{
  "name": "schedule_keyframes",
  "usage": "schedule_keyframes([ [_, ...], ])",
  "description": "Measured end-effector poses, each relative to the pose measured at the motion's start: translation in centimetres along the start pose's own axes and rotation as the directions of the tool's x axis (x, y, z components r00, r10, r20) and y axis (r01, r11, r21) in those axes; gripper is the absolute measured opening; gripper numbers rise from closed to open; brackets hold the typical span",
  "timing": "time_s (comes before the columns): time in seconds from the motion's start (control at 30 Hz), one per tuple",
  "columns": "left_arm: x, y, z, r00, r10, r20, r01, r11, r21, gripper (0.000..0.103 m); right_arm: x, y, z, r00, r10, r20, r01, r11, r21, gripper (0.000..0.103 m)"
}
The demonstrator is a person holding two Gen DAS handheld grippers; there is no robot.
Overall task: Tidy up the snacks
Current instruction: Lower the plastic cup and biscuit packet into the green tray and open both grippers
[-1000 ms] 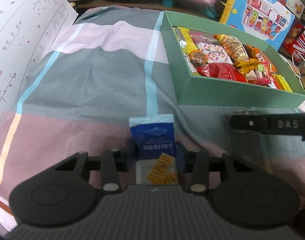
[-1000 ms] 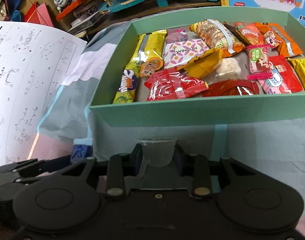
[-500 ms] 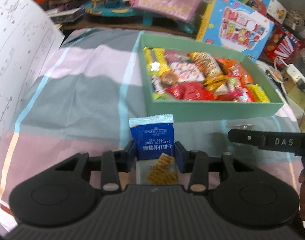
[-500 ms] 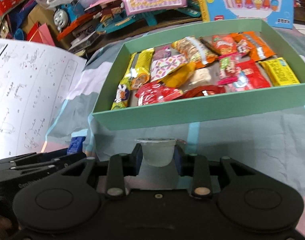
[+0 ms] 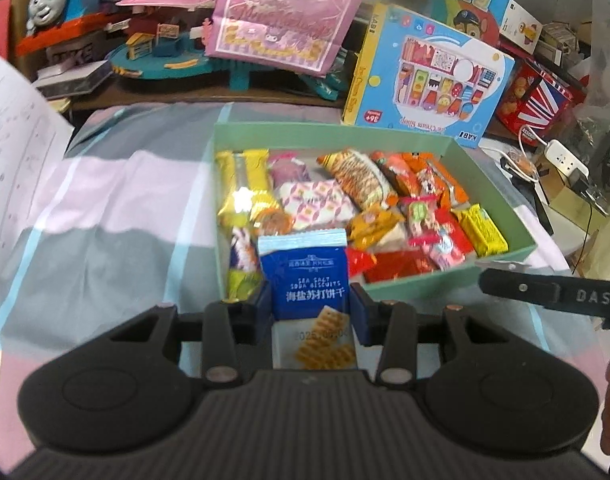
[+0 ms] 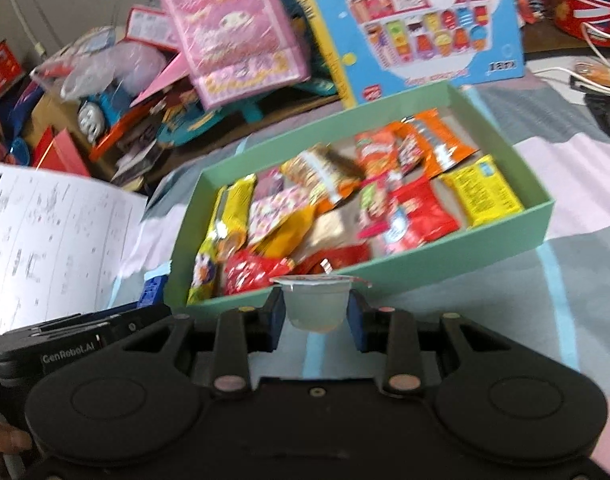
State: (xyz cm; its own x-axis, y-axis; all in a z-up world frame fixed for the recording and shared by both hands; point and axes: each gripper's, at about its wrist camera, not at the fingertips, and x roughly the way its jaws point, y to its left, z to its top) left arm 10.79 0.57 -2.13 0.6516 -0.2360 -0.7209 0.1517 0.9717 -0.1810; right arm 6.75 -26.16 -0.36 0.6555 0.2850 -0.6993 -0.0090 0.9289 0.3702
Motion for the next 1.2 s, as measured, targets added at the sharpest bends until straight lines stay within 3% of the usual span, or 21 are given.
schedule_keyframes([
  [0.57,7.9,-0.7,7.4,1.0,-0.017,-0.016,0.017,1.0,-0.014,0.041,3.2,-6.2,6.9,0.992,-0.112,0.059,0.107,0.99,0.094,0.033],
  [0.97,12.4,-2.6,9.1,0.998,-0.027,-0.057,0.026,1.0,-0.01,0.042,7.3,-8.2,10.4,0.987,-0.149,0.056,0.143,0.985,0.1,0.033],
  [1.0,12.6,-2.8,9.1,0.998,-0.025,-0.06,0.025,1.0,-0.012,0.046,7.6,-8.1,10.6,0.988,-0.145,0.056,0.139,0.985,0.097,0.034],
  [1.03,12.9,-3.0,9.1,0.998,-0.023,-0.065,0.023,1.0,-0.007,0.064,8.0,-8.1,10.9,0.99,-0.135,0.05,0.13,0.987,0.094,0.036],
  [1.1,12.9,-3.5,8.8,0.998,-0.007,-0.06,0.007,1.0,0.004,0.092,8.6,-8.1,10.9,0.991,-0.125,0.039,0.121,0.988,0.101,0.053],
  [1.13,12.8,-3.6,8.7,0.999,0.005,-0.049,-0.004,1.0,0.012,0.098,8.7,-8.1,10.9,0.992,-0.12,0.041,0.115,0.987,0.108,0.073],
  [1.17,12.6,-3.8,8.6,0.999,0.014,-0.04,-0.013,1.0,0.022,0.099,8.6,-8.1,10.7,0.992,-0.119,0.049,0.113,0.987,0.116,0.086],
  [1.2,12.5,-3.9,8.6,0.999,0.016,-0.04,-0.015,0.999,0.029,0.101,8.4,-8.0,10.5,0.991,-0.12,0.065,0.112,0.986,0.122,0.087],
])
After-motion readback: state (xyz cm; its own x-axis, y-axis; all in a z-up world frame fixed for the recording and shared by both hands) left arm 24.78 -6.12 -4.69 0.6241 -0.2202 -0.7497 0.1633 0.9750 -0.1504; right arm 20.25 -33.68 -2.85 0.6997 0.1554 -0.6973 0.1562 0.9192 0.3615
